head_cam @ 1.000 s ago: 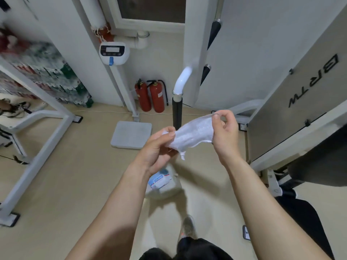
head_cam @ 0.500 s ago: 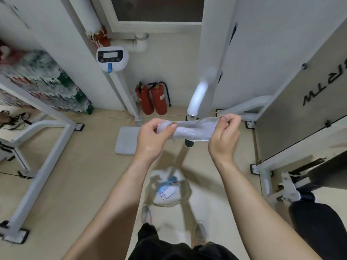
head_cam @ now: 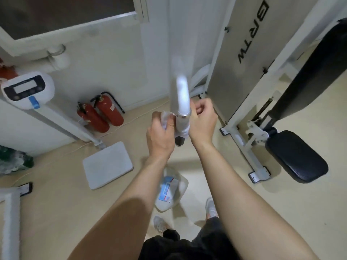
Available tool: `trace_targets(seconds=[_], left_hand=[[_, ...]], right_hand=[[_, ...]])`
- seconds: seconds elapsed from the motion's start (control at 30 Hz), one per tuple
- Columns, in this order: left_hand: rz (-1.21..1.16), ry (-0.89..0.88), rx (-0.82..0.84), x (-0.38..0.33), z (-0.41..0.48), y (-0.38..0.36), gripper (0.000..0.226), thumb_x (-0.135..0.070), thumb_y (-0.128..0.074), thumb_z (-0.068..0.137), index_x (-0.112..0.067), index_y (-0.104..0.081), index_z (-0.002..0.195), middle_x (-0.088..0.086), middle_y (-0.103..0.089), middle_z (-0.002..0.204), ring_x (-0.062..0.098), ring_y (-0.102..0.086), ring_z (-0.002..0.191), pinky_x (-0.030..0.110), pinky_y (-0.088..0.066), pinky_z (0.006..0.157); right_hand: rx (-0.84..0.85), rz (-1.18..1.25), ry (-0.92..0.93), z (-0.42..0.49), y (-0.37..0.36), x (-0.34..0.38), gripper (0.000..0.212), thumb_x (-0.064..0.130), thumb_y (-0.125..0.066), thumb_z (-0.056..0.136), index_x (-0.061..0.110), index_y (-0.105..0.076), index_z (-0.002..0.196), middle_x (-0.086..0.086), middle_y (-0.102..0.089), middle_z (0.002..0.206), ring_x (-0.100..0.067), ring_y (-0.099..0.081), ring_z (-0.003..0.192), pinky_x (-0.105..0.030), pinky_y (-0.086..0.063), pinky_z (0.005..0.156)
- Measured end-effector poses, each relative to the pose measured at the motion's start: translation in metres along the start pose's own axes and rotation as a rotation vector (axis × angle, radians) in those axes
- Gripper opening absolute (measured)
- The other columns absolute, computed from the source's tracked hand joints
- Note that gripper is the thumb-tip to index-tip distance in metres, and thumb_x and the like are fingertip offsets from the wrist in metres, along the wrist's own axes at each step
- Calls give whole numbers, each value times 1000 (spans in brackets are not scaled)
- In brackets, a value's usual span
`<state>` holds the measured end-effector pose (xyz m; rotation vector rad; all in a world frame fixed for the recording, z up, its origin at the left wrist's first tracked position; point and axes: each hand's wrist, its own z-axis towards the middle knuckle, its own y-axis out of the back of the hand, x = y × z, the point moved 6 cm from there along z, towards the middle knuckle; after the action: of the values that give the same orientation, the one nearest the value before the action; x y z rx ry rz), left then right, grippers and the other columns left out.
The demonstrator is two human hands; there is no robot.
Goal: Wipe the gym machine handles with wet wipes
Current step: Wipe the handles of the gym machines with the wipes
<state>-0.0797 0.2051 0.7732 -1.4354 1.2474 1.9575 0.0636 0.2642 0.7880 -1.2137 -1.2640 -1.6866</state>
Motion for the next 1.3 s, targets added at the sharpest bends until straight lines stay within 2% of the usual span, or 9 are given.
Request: trace_targets(seconds=[0.13,0.23,0.37,0.5,0.63,0.77,0.97,1.23,1.3], left_hand=[[-31,-16,-72,-3,-5,2,56,-66,-53,81,-16,-46,106,-2,-54,100,30,-57,98,37,-43,81],[12,-35,-179,-11,-3,14,57,-53,-74,73,-11,-48,102,-2,-49,97,21,-49,90,28,-38,79],[-94,23,6,-27,-3,14,27,-27,-81,80,-28,-54,77,-16,-60,71,-3,-57,62,15,-42,62],[-411,114,123,-39,-4,16,20,1,-75,84,-14,-62,92,1,-68,87,-1,-67,73,18,-53,70],[-679,244,154,-35,-3,21,21,-4,-67,78,-12,-59,96,10,-66,91,25,-67,81,34,-57,75],[-496,201,187,-51,-3,28,15,2,-56,94,-9,-62,87,-3,-72,67,9,-69,69,21,-53,69],[-180,56,182,-85,16,36,36,-39,-62,95,-6,-69,82,-13,-62,60,-1,-54,58,16,-41,61],[-162,109,330,-87,29,9,36,-35,-77,86,-7,-64,67,-9,-45,56,6,-42,56,15,-32,54],[-185,103,350,-86,31,7,42,-36,-77,85,2,-65,70,-1,-45,64,9,-43,62,17,-34,59]], right_hand=[[-32,275,-102,-25,11,6,42,37,-43,101,19,-56,65,7,-56,59,-10,-50,59,-30,-43,61],[87,376,-5,-46,15,6,33,40,-43,90,19,-68,88,-2,-67,79,-22,-62,75,-38,-48,70],[345,293,104,-58,6,-5,36,26,-53,76,18,-56,111,0,-59,84,-28,-53,72,-50,-46,65],[405,156,60,-51,2,-6,29,21,-65,79,21,-56,106,4,-65,85,-19,-57,72,-46,-52,66],[535,148,-23,-39,-2,-4,20,34,-76,80,40,-64,95,11,-73,84,-10,-63,65,-32,-50,67],[509,174,-1,-35,-1,3,16,32,-76,76,36,-63,86,5,-67,77,-17,-62,62,-33,-48,62],[523,378,-15,-37,-8,29,25,2,-65,84,24,-55,78,9,-51,54,-17,-44,46,-19,-36,44],[582,142,-183,-30,-37,-55,38,30,-71,78,0,-52,64,-16,-54,54,-24,-52,52,-53,-53,50],[614,99,-275,-38,-40,-87,36,30,-73,78,2,-54,64,-12,-58,54,-30,-54,48,-49,-53,51]])
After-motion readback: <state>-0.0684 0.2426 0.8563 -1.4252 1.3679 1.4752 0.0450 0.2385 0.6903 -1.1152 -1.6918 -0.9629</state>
